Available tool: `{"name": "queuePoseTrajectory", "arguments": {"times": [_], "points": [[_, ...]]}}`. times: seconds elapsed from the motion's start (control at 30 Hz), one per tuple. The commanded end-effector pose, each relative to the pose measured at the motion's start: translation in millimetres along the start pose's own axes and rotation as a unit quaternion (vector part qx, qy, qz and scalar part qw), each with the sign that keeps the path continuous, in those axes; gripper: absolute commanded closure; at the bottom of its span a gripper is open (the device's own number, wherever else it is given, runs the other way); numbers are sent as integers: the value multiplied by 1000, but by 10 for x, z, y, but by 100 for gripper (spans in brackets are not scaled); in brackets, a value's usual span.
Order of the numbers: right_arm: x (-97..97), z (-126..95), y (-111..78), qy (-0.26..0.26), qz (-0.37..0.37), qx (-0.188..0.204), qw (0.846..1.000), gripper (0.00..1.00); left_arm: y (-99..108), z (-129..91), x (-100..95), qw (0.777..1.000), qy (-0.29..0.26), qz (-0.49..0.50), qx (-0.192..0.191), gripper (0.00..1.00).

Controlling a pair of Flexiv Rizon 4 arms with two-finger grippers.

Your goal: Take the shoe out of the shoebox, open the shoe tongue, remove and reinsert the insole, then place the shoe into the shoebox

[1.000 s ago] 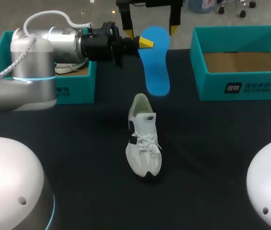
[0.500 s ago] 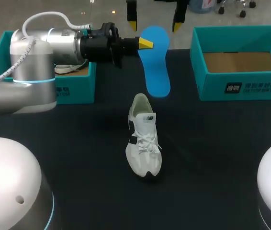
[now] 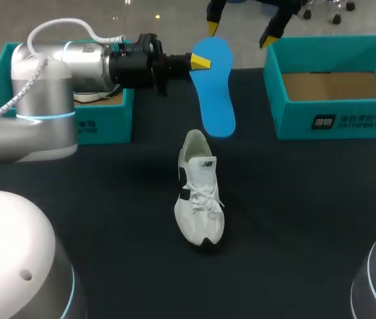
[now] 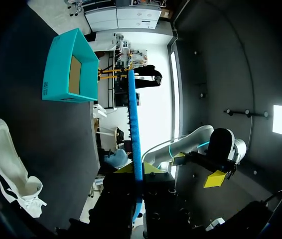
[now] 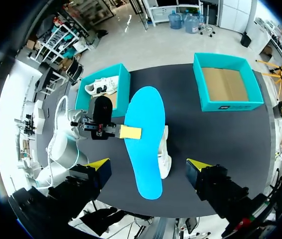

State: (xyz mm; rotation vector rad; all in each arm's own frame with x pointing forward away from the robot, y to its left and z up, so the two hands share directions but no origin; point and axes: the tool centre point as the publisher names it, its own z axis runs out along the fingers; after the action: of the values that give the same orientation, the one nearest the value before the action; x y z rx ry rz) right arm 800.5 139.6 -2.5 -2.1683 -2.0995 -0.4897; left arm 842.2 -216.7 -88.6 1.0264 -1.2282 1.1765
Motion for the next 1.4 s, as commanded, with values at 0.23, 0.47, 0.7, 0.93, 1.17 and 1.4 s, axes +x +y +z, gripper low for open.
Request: {"name": "queuePoseTrajectory", "arguments": {"times": [0.23, 0.47, 0.7, 0.93, 1.17, 1.4], "points": [[-282, 152, 58, 289, 19, 5, 957, 0, 44, -8, 55, 1000, 2, 4, 1, 100], [-421, 205, 84, 385, 11, 34, 922, 0, 65, -23, 77, 1000, 1, 8, 4, 100], [-507, 250, 112, 481, -11, 34, 876, 0, 82, -35, 87, 1000, 5, 12, 12, 100], [-541, 281, 127, 509, -15, 19, 861, 0, 86, -68, 97, 1000, 6, 15, 19, 100], [-594, 361, 117, 506, 2, 32, 862, 0, 77, -87, 70, 1000, 6, 13, 20, 100], [-610, 401, 123, 486, 13, 37, 873, 0, 75, -100, 78, 1000, 5, 14, 20, 100]]}}
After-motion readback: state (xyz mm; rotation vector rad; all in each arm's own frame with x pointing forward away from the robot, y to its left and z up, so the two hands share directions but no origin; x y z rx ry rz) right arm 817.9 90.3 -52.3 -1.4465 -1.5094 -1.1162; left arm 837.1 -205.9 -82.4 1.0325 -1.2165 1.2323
